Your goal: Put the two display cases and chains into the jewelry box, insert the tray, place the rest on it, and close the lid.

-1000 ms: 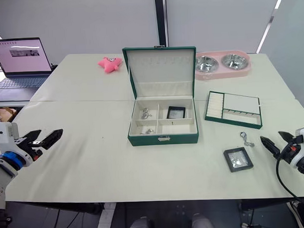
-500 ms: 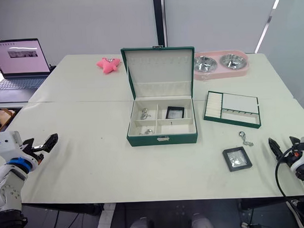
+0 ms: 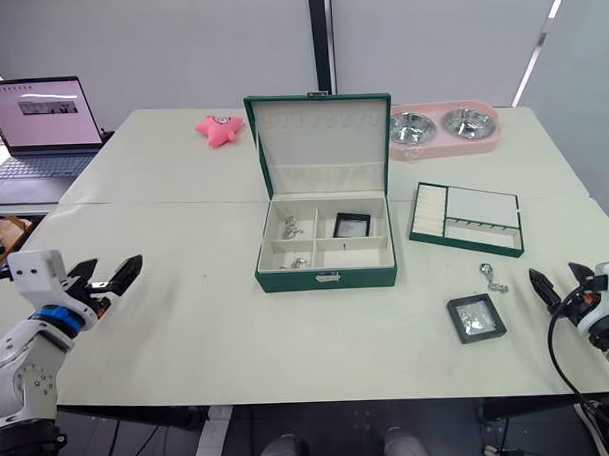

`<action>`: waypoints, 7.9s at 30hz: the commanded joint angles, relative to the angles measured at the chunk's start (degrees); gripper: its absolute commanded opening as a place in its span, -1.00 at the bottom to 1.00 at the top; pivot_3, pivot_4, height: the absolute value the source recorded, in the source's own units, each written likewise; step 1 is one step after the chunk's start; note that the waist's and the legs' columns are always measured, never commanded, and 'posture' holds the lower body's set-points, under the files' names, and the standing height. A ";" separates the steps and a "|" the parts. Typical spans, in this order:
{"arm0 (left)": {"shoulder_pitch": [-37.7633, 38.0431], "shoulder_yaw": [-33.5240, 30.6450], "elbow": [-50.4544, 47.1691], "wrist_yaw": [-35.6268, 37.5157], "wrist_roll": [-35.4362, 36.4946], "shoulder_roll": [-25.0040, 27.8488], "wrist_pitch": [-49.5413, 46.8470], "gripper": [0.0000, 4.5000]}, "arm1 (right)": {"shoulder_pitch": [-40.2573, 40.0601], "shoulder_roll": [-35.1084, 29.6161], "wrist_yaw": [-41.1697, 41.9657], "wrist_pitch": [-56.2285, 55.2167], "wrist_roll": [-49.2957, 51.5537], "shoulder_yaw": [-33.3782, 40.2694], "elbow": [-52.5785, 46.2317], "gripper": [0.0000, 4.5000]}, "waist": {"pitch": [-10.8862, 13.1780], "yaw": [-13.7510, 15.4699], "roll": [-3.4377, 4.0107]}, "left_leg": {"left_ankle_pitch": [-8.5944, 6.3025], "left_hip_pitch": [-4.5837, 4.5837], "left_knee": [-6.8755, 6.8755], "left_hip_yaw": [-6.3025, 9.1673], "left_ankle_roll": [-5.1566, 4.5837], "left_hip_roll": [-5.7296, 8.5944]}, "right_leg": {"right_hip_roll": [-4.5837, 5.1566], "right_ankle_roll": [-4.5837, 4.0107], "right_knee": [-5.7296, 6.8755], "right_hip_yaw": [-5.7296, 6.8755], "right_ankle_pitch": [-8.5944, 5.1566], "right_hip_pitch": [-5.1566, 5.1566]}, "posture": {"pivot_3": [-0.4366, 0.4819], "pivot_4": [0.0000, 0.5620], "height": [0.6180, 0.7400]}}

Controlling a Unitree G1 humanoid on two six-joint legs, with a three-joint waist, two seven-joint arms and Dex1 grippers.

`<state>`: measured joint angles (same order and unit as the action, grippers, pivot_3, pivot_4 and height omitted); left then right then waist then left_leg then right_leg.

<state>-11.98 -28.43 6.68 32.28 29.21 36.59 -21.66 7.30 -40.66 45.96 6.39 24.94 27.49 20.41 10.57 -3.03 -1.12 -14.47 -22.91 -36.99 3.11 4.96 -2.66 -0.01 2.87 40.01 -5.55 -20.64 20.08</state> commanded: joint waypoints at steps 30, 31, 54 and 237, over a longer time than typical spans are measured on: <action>-3.21 34.49 -27.48 33.90 -2.10 5.05 3.59 0.99 | 1.11 -20.68 38.75 -3.83 -8.31 -24.28 -17.23 1.00 | 0.01 0.23 0.00 | -0.01 0.03 -0.07 0.04 -0.01 -0.01 | -0.07 0.00 -0.08 0.01 0.00 -0.09 | -0.05 -0.47 1.00; -3.31 34.53 -27.65 33.79 -1.99 4.90 3.39 0.99 | 0.87 -20.67 38.85 -4.61 -8.72 -24.31 -16.97 1.00 | 0.01 0.27 0.00 | -0.01 0.03 -0.07 0.05 -0.01 0.00 | -0.07 0.00 -0.08 0.02 0.00 -0.09 | -0.05 -0.47 1.00; -3.46 35.07 -28.15 33.79 -1.19 3.50 1.56 1.00 | 0.01 -19.59 37.29 -10.95 -11.83 -25.49 -11.06 -0.49 | 0.01 0.24 0.00 | 0.00 0.06 -0.09 0.07 -0.01 0.00 | -0.06 0.00 -0.08 0.02 0.00 -0.15 | -0.05 -0.47 1.00; 13.51 10.43 -28.26 10.27 3.20 3.48 -5.23 1.00 | 9.22 -7.17 16.41 11.52 0.04 -10.52 -5.78 0.98 | 0.06 -0.25 0.11 | -0.01 0.05 0.01 0.01 -0.01 -0.03 | -0.04 0.00 -0.05 -0.02 0.00 -0.06 | -0.05 -0.47 1.00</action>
<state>2.18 -19.33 -18.65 41.87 31.39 39.24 -25.91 14.99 -46.36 60.41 17.28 25.24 18.05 16.92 10.63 -3.29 -1.02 -14.48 -22.85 -36.99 3.11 4.95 -2.69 -0.05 2.87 39.96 -5.58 -20.64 20.02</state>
